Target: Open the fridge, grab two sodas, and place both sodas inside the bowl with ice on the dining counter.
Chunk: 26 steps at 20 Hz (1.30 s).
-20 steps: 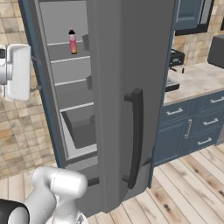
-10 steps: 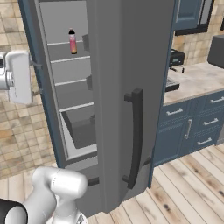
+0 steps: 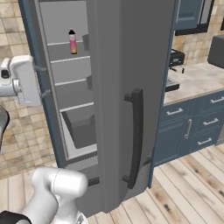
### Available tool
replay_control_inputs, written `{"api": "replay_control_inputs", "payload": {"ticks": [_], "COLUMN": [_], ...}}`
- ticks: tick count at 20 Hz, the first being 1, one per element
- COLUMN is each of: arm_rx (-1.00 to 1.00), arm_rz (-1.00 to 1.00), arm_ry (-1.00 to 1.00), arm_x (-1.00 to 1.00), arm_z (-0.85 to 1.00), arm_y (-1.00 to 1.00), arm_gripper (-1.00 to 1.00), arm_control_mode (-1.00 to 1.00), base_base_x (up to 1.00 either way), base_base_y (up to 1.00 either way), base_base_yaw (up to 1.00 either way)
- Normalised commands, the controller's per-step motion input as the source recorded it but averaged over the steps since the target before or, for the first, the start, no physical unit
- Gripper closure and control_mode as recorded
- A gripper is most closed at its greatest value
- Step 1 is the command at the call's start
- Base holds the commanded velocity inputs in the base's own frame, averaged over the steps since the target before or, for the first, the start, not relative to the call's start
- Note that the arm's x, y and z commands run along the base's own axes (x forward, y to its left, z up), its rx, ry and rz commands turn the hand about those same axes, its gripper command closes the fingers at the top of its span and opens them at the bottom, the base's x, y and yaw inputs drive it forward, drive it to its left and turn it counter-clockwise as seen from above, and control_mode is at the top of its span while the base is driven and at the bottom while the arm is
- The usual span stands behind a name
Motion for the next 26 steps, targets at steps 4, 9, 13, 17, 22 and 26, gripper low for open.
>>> {"api": "replay_control_inputs", "payload": {"ticks": [4, 9, 13, 17, 22, 26], "arm_rx": [0.04, 0.04, 0.05, 0.03, 0.01, 0.00], "arm_rz": [0.00, 0.00, 0.00, 0.00, 0.00, 0.00], "arm_ry": [-0.03, -0.01, -0.03, -0.04, -0.09, -0.09], "arm_x": [0.27, 0.30, 0.22, 0.18, 0.01, 0.00], "arm_z": [0.00, -0.07, -0.07, -0.10, -0.10, -0.09], "arm_y": [-0.04, -0.01, -0.08, -0.13, -0.29, -0.35], "arm_gripper": [-1.00, -1.00, -1.00, -1.00, -1.00, -1.00], "arm_control_mode": [-1.00, -1.00, -1.00, -1.00, -1.00, -1.00], "base_base_x": [0.00, 0.00, 0.00, 0.00, 0.00, 0.00], "base_base_y": [0.00, 0.00, 0.00, 0.00, 0.00, 0.00], "base_base_yaw": [0.00, 0.00, 0.00, 0.00, 0.00, 0.00]}}
